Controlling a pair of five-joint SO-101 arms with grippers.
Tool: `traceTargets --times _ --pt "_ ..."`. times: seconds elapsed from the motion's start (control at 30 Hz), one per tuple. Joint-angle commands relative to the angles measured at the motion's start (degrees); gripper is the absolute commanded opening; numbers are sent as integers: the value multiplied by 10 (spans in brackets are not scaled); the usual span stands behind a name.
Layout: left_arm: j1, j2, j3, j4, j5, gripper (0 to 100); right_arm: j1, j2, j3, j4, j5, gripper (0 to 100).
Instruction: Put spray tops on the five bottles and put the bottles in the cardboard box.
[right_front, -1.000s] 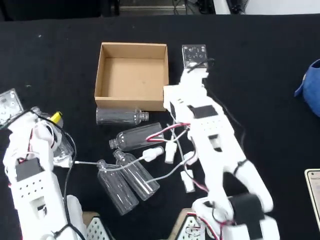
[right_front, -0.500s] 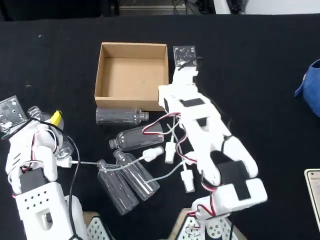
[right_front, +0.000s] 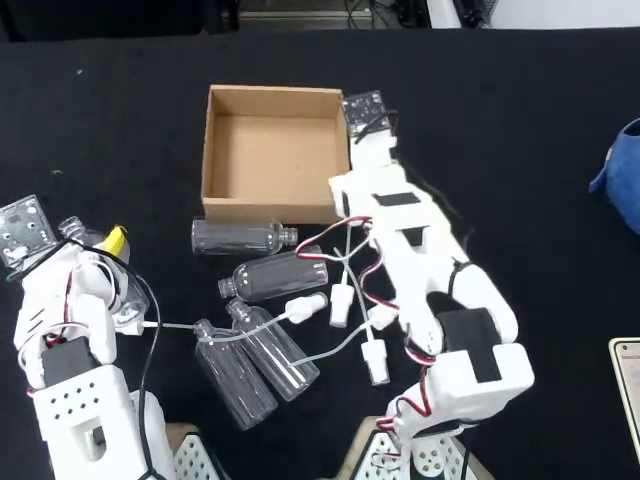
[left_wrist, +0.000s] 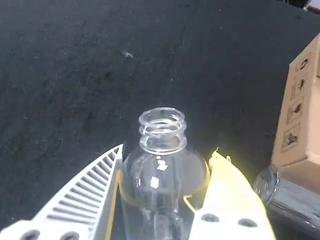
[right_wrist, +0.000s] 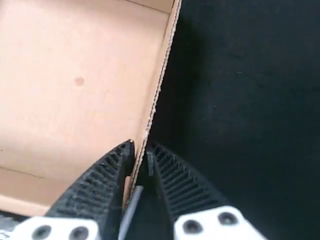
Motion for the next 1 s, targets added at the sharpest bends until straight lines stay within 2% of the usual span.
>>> traceTargets --times 0.0,0.2,0.3,0.43,0.53,0.73,0.8,0.87,0.97 --pt "3 -10 -10 -13 6 30 31 -7 -47 36 47 10" --pt "3 -10 -10 -12 6 30 26 -46 -63 144 95 10" --pt "3 -10 -10 -13 6 30 26 -65 -33 140 100 10" --pt "3 -10 -10 -12 6 30 26 -87 -6 124 157 10" --pt "3 -10 -10 -12 6 30 31 -90 -4 123 173 10" --pt "3 -10 -10 -13 6 30 40 -90 0 77 164 13" --pt "3 -10 -10 -13 6 30 45 -95 2 75 123 20" --pt "3 -10 -10 -13 6 30 45 -103 2 87 80 77" --pt "3 -10 -10 -13 6 30 35 -135 1 128 61 191"
